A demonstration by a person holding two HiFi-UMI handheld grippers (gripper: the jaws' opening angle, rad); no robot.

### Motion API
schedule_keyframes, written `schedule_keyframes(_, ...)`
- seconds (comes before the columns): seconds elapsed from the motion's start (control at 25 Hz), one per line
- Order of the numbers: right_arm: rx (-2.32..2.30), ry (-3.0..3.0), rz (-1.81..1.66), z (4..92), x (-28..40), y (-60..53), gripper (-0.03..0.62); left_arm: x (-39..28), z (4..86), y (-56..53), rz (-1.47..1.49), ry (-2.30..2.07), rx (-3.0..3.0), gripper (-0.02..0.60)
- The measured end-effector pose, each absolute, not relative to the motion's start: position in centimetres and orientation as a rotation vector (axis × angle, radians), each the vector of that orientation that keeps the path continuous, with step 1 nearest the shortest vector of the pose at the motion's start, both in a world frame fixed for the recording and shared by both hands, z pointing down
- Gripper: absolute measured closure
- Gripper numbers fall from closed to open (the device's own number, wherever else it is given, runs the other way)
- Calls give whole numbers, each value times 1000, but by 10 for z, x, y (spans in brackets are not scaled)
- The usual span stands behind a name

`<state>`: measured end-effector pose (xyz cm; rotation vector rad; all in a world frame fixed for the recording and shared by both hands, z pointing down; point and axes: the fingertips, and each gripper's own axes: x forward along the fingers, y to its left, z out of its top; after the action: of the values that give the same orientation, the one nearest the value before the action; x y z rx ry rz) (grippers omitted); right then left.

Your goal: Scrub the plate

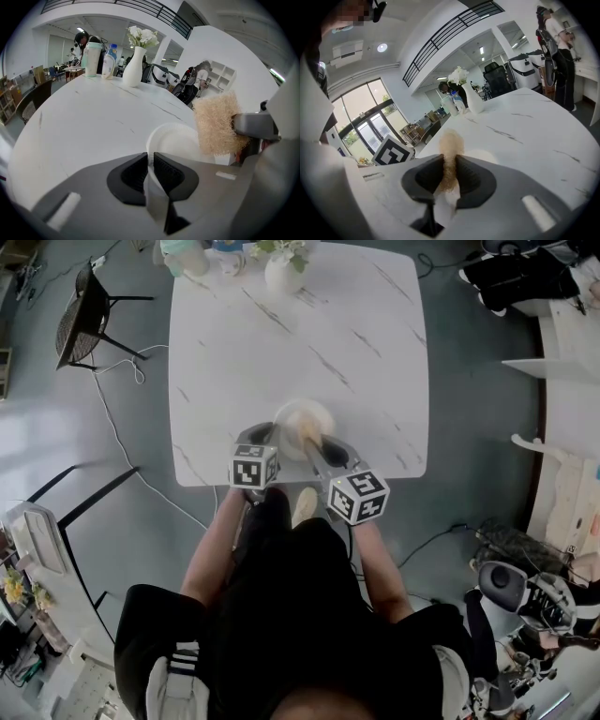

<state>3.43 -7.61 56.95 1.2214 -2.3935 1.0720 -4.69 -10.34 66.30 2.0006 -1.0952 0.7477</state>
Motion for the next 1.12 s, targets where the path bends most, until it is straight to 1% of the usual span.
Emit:
schedule_keyframes(0.76, 1101, -2339, 1247, 610, -3, -55, 525, -47, 665, -103, 744, -1090, 1997, 534)
schedule_keyframes(1.12, 1102, -2308, 1271, 621, 2, -50, 525, -47, 666, -104, 746, -1095, 1999, 534)
